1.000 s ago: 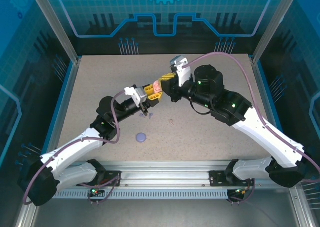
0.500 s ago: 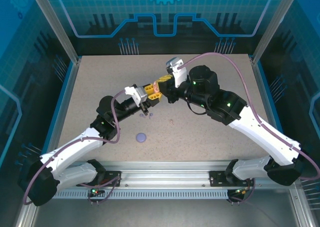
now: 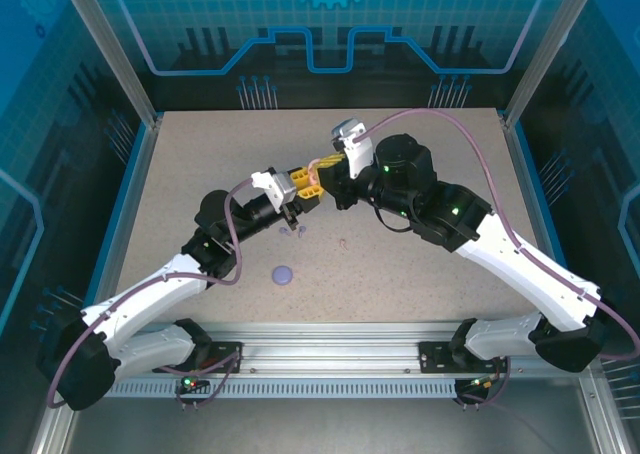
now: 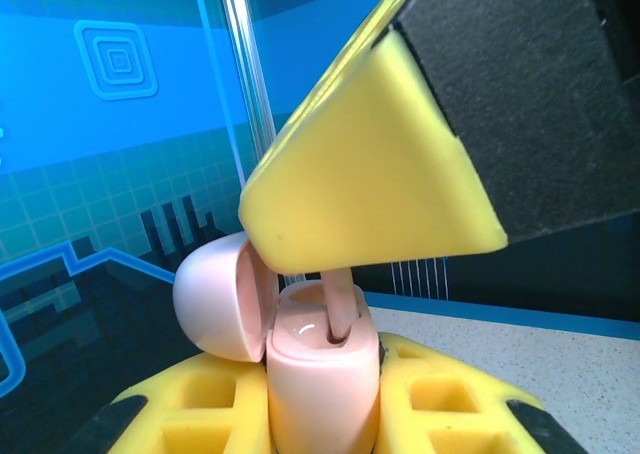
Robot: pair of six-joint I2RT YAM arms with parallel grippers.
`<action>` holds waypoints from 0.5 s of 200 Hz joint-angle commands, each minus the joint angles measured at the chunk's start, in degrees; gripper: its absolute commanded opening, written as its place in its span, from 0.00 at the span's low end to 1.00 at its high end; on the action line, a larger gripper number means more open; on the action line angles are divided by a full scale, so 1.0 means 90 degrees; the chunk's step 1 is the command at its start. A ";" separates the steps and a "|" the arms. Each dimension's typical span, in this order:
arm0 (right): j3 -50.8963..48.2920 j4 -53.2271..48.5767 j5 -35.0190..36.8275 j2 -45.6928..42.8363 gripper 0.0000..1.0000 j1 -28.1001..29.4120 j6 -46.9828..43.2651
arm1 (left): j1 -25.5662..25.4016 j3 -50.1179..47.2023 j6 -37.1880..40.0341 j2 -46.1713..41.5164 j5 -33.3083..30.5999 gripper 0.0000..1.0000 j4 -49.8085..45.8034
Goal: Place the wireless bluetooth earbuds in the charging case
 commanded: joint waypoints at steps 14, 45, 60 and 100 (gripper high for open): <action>-0.0129 -0.0125 -0.0027 -0.0190 0.12 0.0102 -0.0205 | -0.0045 0.0322 0.0164 0.0008 -0.0074 0.00 0.0103; -0.0019 -0.0251 -0.0274 -0.0031 0.12 0.0106 -0.0316 | -0.0052 0.0354 0.0146 0.0052 -0.0055 0.00 0.0098; 0.0075 -0.0336 -0.0390 0.0100 0.12 0.0106 -0.0344 | -0.0045 0.0368 0.0137 0.0068 -0.0055 0.00 0.0077; 0.0256 -0.0478 -0.0320 0.0248 0.21 0.0107 -0.0368 | -0.0047 0.0355 0.0120 0.0083 -0.0069 0.00 0.0031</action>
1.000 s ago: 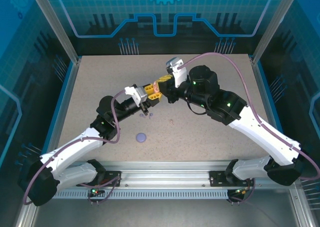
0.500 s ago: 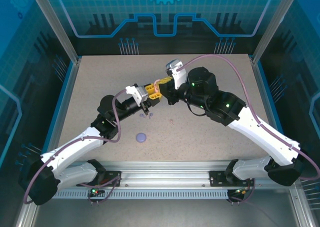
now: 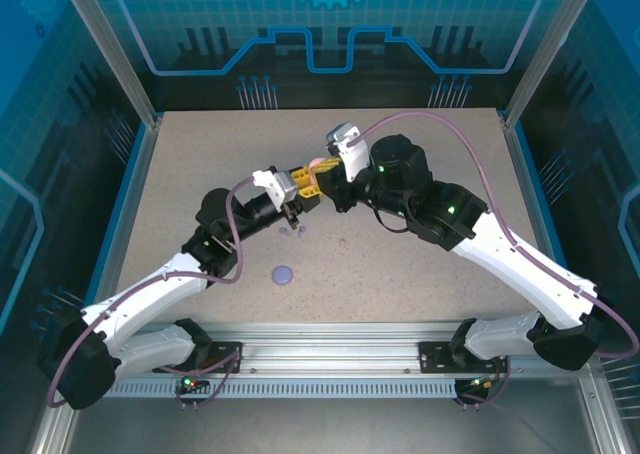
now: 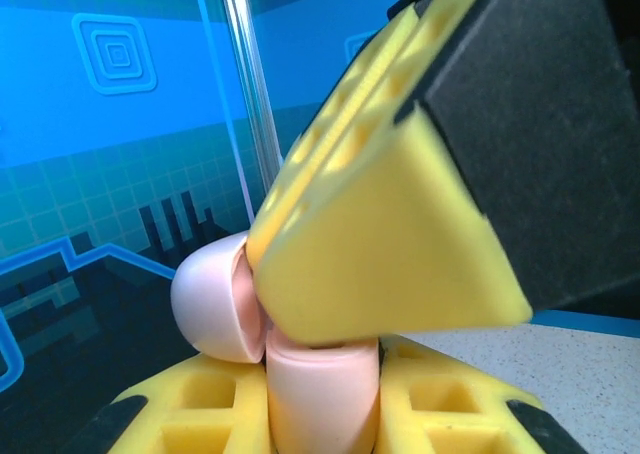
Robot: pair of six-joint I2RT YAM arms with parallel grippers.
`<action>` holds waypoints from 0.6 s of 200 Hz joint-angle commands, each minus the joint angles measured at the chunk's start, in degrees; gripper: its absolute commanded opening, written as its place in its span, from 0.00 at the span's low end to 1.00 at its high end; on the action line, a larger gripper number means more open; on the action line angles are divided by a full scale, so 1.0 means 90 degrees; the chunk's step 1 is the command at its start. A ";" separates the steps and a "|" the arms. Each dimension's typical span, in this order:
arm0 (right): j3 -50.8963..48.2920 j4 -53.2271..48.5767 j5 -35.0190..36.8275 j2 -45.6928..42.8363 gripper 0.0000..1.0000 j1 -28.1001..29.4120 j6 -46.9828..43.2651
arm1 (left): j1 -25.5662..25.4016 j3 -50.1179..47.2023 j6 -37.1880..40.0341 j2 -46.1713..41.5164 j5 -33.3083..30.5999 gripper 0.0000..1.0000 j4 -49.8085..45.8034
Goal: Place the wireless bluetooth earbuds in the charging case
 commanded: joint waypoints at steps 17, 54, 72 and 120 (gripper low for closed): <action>0.0341 -0.0341 -0.0078 0.0081 0.39 0.0093 -0.0017 | -0.0036 0.0245 0.0083 0.0060 -0.0040 0.00 0.0203; 0.0632 -0.0594 0.0086 -0.0404 0.66 -0.0185 0.0325 | -0.0037 0.0145 0.0027 0.0065 -0.0134 0.00 0.0300; 0.0595 -0.0660 -0.0031 -0.0747 0.72 -0.0510 0.0717 | -0.0035 0.0068 0.0013 0.0042 -0.0198 0.00 0.0359; -0.0032 -0.1300 -0.0041 -0.1163 0.74 -0.1543 0.1993 | -0.0030 -0.0161 -0.0002 -0.0123 -0.0470 0.00 0.0389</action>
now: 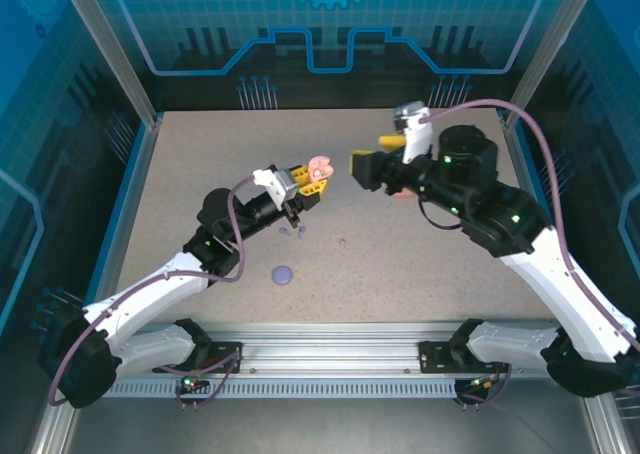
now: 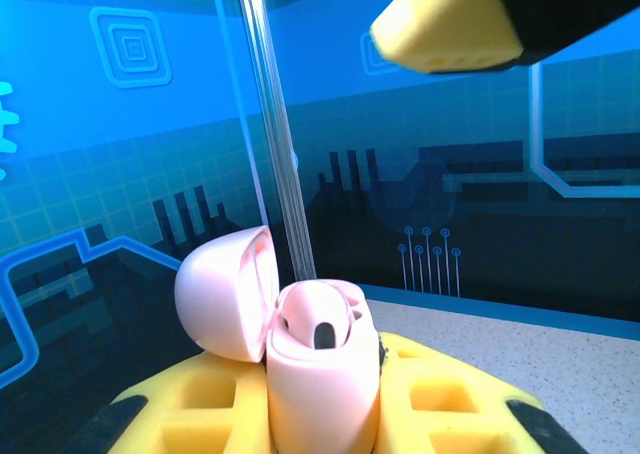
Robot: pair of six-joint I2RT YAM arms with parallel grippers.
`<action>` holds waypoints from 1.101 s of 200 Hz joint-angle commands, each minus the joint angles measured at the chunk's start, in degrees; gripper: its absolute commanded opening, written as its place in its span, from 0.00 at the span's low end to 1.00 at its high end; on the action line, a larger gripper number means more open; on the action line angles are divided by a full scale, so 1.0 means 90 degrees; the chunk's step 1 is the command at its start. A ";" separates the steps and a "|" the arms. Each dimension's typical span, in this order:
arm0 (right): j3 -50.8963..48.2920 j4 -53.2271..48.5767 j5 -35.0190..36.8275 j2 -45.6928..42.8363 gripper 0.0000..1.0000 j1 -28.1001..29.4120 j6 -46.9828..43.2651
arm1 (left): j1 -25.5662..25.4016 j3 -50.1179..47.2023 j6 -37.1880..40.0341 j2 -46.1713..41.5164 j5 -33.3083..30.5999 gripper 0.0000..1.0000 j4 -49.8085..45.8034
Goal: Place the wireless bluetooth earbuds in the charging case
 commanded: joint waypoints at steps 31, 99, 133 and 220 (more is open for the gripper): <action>-0.1150 -0.0922 -0.0219 0.0246 0.75 -0.0952 0.1566 | -0.0037 -0.0187 0.0085 -0.0285 -0.0320 0.00 0.0037; -0.2172 -0.0830 -0.0082 0.2038 0.69 -0.0787 0.2057 | -0.0025 -0.0565 -0.0151 -0.0582 -0.0815 0.00 0.0230; -0.2085 -0.0604 -0.0202 0.3198 0.62 -0.0568 0.1850 | 0.0006 -0.0586 -0.0183 -0.0706 -0.0952 0.00 0.0194; -0.1030 -0.0766 -0.0306 0.5161 0.45 -0.0083 0.1305 | 0.0045 -0.0558 -0.0332 -0.0782 -0.0947 0.00 0.0104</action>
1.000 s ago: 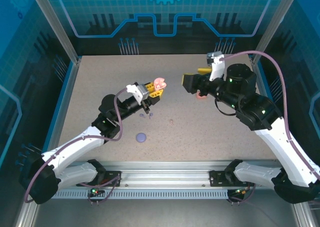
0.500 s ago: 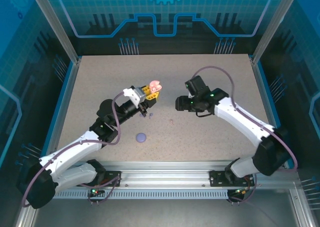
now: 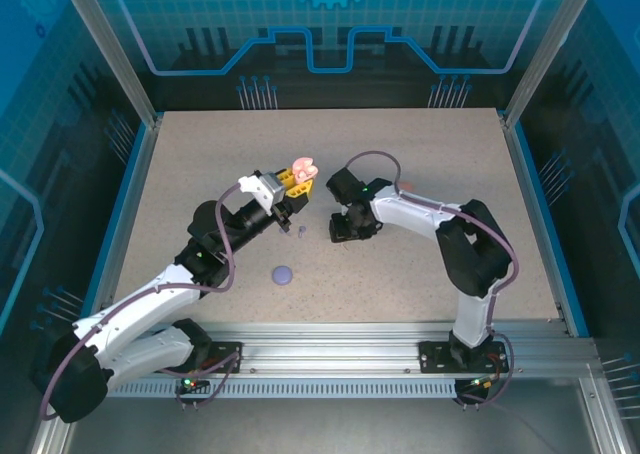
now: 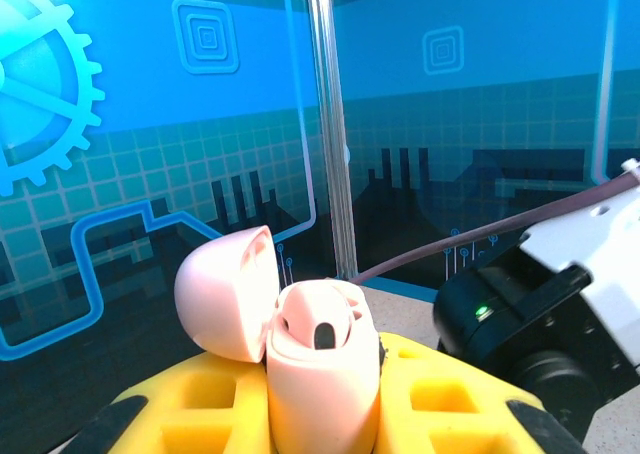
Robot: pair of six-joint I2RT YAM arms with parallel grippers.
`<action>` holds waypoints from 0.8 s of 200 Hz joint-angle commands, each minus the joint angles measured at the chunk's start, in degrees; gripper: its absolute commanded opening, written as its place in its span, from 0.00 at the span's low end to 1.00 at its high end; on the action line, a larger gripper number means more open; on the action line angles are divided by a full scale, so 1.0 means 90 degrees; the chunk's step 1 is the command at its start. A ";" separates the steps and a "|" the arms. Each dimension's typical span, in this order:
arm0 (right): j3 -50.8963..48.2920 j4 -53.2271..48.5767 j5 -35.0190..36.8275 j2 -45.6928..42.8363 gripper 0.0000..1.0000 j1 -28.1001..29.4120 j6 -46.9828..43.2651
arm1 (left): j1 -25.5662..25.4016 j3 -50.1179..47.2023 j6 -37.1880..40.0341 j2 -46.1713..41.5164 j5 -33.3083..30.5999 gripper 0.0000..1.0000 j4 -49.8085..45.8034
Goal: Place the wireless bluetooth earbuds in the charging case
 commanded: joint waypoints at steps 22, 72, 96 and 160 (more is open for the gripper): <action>0.0414 -0.0207 0.0124 0.0446 0.43 0.0149 -0.0199 | 0.0033 -0.0002 -0.0106 -0.0151 -0.0116 0.00 0.0136; 0.0354 -0.0223 0.0204 0.0550 0.43 0.0168 -0.0296 | 0.0041 0.0042 -0.0097 -0.0103 -0.0090 0.00 0.0136; 0.0356 -0.0199 0.0189 0.0633 0.40 0.0172 -0.0309 | 0.0048 0.0037 -0.0096 -0.0074 -0.0085 0.00 0.0136; 0.0361 -0.0130 0.0213 0.0817 0.34 0.0173 -0.0325 | 0.0053 0.0042 -0.0107 -0.0073 -0.0090 0.00 0.0145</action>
